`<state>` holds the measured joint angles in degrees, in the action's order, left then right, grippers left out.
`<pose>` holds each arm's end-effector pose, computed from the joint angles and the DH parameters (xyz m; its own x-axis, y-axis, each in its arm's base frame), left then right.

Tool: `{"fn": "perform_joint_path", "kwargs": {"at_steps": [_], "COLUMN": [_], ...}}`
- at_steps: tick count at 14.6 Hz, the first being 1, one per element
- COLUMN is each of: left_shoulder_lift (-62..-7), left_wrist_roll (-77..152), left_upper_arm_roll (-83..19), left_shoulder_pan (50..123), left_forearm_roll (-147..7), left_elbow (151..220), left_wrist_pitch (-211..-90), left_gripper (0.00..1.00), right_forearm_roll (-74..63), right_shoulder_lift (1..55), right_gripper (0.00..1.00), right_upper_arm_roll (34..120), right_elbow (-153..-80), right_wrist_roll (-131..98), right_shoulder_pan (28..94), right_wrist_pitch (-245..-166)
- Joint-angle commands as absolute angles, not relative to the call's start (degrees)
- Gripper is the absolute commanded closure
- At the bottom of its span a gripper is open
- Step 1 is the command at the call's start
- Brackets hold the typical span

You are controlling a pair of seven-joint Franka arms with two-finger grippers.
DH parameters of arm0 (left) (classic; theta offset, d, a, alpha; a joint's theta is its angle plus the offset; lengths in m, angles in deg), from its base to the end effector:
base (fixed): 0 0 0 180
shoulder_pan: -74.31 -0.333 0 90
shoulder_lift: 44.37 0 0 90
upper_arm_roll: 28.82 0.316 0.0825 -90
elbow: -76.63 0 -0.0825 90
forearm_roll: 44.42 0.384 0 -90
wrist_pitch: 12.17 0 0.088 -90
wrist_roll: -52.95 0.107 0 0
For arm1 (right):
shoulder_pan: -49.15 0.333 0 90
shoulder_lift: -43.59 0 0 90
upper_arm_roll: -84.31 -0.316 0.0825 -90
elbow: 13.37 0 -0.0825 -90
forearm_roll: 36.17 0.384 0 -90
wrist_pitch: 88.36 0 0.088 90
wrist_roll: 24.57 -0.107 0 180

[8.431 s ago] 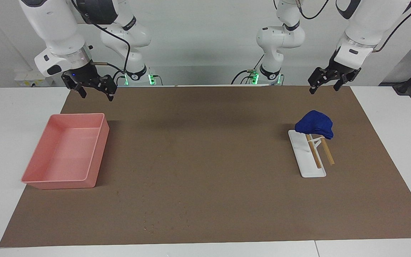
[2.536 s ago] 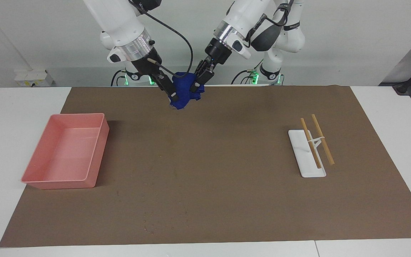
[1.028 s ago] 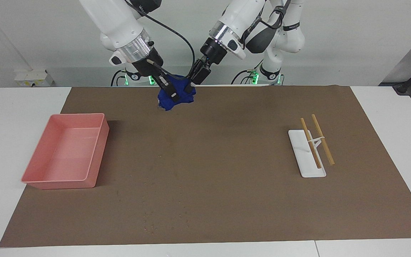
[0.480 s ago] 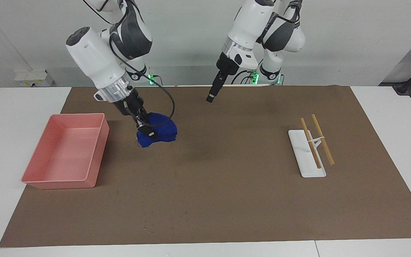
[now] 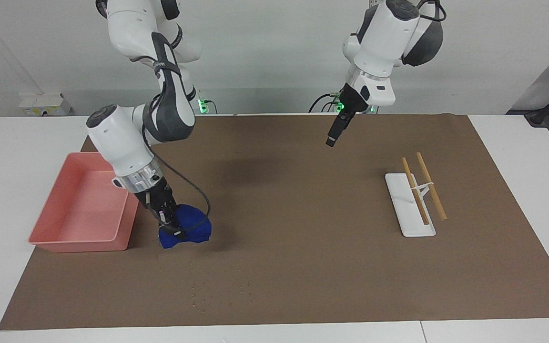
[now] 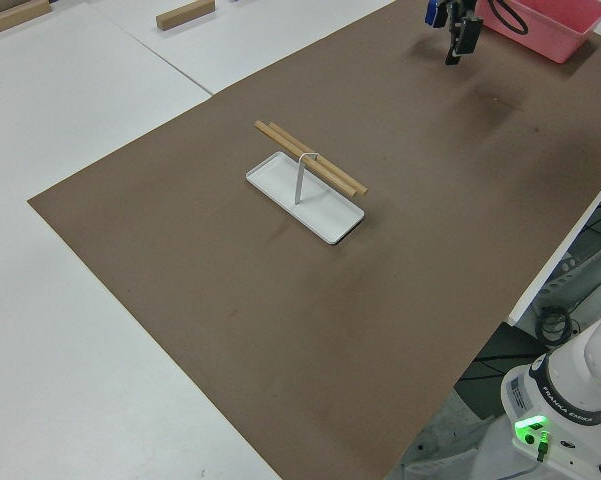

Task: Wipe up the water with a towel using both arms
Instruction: 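Release the cloth with the left gripper while the right gripper pulls it away, then wipe the cloth over the water spill with the right gripper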

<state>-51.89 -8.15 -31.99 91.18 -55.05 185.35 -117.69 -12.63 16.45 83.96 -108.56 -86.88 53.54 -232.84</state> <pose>0.4917 -0.1965 0.5645 0.7258 0.6777 -0.1179 0.6877 -0.7111 0.1461 0.7055 0.0541 0.3743 0.3026 -0.9408 -0.1529 -0.8731 -0.2092 -0.4404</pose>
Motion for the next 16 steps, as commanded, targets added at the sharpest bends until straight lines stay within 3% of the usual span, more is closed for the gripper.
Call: {"fn": "perform_joint_path", "kwargs": {"at_steps": [1, 5, 10, 16], "left_shoulder_lift": [-52.72, -53.51, -53.60, -51.05], "left_wrist_roll": [0.28, 16.70, 32.00, 45.13], "left_upper_arm_roll": [-32.69, -32.34, -31.72, -30.76], "left_shoulder_pan": [86.98, 85.21, 83.62, 79.84], "left_forearm_roll": [-53.82, -45.92, -44.51, -43.19], "left_elbow": [184.48, 180.62, 179.38, 172.44], "left_wrist_pitch": [-113.08, -104.65, -102.70, -101.03], "left_gripper": [0.00, 0.00, 0.00, 0.00], "right_forearm_roll": [-11.39, -10.95, -11.12, -11.12], "right_shoulder_lift": [9.42, 7.73, 11.59, 19.41], "right_gripper": [1.00, 1.00, 1.00, 1.00], "right_upper_arm_roll": [83.25, 83.17, 83.17, 83.17], "right_elbow": [-102.24, -103.62, -113.20, -127.43], "right_wrist_roll": [-84.51, -85.56, -90.31, -89.61], "right_shoulder_pan": [51.61, 52.22, 55.03, 60.47], "right_wrist_pitch": [-236.97, -236.90, -237.16, -236.72]}}
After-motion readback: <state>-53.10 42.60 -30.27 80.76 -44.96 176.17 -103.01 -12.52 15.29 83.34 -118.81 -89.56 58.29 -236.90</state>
